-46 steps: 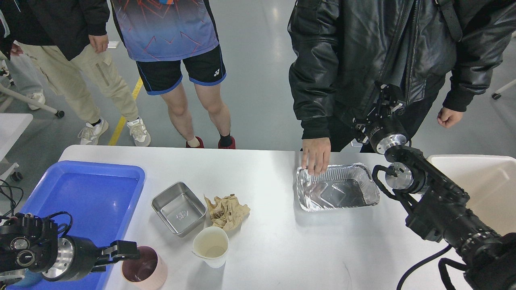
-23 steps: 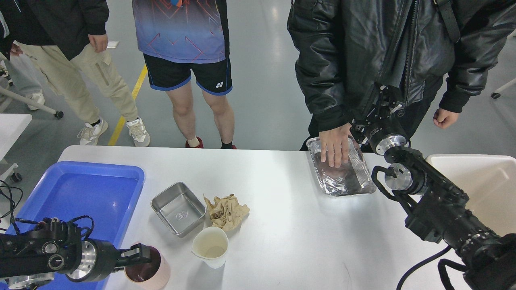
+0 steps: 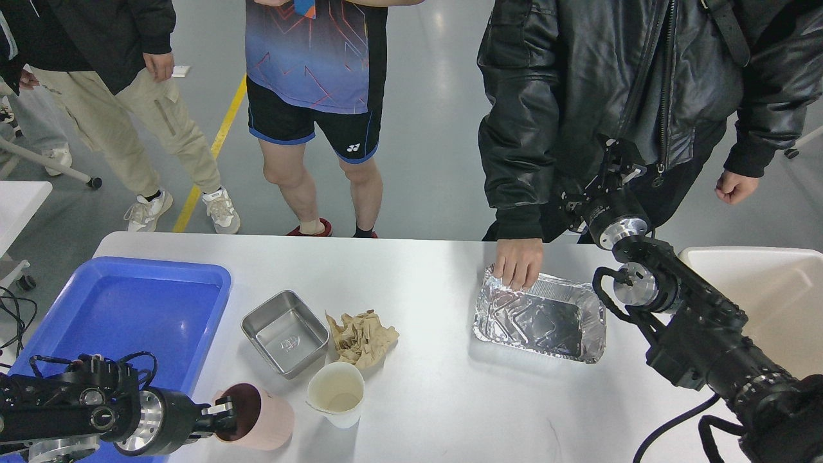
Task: Tidy desktop
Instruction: 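Grasp the pink cup with the left gripper and lift it, then lower the pink cup into the blue tray and open the left gripper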
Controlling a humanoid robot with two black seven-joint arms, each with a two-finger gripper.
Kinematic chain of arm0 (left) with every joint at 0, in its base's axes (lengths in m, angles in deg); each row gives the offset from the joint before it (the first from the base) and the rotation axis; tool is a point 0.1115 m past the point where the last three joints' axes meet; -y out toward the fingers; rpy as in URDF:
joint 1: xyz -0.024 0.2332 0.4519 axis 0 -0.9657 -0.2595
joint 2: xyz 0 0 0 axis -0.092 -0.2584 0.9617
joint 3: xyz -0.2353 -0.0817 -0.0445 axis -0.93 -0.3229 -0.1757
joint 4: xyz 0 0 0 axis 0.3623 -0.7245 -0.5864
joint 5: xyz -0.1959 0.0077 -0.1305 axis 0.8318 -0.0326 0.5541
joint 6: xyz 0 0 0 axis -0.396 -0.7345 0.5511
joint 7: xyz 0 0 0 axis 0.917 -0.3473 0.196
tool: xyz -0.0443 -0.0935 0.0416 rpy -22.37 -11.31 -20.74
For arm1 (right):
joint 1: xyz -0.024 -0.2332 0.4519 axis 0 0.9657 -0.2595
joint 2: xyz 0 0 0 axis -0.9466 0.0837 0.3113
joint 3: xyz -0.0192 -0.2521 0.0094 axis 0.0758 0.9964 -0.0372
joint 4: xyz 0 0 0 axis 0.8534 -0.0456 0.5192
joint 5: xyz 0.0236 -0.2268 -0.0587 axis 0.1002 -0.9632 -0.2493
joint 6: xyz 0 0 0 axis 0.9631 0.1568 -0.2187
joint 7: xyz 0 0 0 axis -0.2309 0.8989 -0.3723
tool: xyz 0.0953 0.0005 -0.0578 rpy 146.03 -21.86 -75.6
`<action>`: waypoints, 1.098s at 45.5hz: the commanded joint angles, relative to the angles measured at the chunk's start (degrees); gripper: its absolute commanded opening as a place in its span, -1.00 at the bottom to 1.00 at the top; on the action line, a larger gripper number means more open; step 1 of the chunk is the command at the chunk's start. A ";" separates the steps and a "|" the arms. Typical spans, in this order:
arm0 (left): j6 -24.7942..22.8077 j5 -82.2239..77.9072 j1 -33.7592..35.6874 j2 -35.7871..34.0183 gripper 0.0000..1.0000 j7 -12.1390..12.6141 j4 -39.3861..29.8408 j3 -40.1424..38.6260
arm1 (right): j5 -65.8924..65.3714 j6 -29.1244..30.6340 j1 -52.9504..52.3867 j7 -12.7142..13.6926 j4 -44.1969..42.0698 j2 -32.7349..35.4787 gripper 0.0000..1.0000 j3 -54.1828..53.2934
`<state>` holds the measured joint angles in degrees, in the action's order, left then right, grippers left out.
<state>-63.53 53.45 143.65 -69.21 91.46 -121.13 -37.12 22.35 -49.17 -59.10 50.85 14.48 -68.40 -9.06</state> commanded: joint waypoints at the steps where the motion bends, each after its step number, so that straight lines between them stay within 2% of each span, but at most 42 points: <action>1: -0.11 0.02 0.31 -0.24 -0.99 0.07 -0.13 -0.01 | 0.01 0.00 -0.05 0.00 -0.01 0.00 1.00 -0.02; 9: -1.69 0.11 3.12 -2.08 -0.99 0.69 -1.35 0.16 | 0.01 0.00 -0.31 0.00 -0.01 0.00 1.00 -0.02; 12: -3.62 0.02 4.44 -4.02 -1.00 1.83 -2.06 0.07 | 0.01 -0.09 -0.31 0.00 -0.01 0.00 1.00 -0.02; 19: -7.57 -0.07 8.22 -11.39 -1.00 2.01 -4.60 -0.01 | 0.01 -0.09 -0.31 0.00 -0.01 0.00 1.00 -0.01; 30: -21.10 -0.07 19.20 -29.49 -1.00 1.92 -6.63 -2.56 | -0.08 -0.18 -0.57 0.00 -0.01 0.00 1.00 0.07; 38: -31.04 -0.24 23.51 -39.61 -1.00 2.62 -6.63 -5.28 | -0.08 -0.26 -0.75 0.00 -0.09 -0.61 1.00 -0.01; 44: -35.70 -0.68 23.52 -44.18 -1.00 2.97 -6.63 -8.19 | -0.08 -0.26 -0.75 0.00 -0.09 -0.70 1.00 -0.01; 50: -35.88 -0.77 23.43 -44.72 -0.99 3.15 -6.54 -8.28 | -0.08 -0.44 -0.75 0.00 -0.09 -1.14 1.00 -0.02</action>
<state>-99.15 52.75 167.17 -113.49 94.41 -127.71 -45.18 22.26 -49.43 -59.86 50.86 14.39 -69.23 -9.05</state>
